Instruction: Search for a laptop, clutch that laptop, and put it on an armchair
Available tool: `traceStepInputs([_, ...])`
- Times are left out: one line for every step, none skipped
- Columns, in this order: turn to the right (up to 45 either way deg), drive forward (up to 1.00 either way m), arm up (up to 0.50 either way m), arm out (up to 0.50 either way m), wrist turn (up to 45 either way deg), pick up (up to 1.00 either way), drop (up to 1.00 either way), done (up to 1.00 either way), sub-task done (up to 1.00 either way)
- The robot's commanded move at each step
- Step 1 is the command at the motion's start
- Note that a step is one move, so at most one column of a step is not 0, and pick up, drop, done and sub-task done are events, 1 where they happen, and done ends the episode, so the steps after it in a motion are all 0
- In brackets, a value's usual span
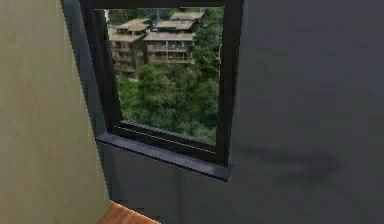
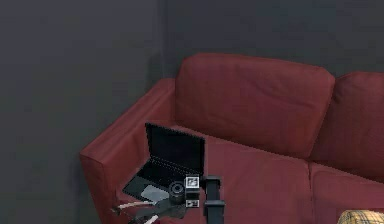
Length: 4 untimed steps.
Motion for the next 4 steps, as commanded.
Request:
traceStepInputs([0.0, 0.00, 0.00, 0.00, 45.0, 0.00, 0.00, 0.00, 0.00])
traceStepInputs([0.0, 0.00, 0.00, 0.00, 39.0, 0.00, 0.00, 0.00, 0.00])
traceStepInputs([0.0, 0.00, -0.30, 0.00, 0.0, 0.00, 0.00, 0.00, 0.00])
traceStepInputs([0.0, 0.00, 0.00, 0.00, 0.0, 1.00, 0.00, 0.00, 0.00])
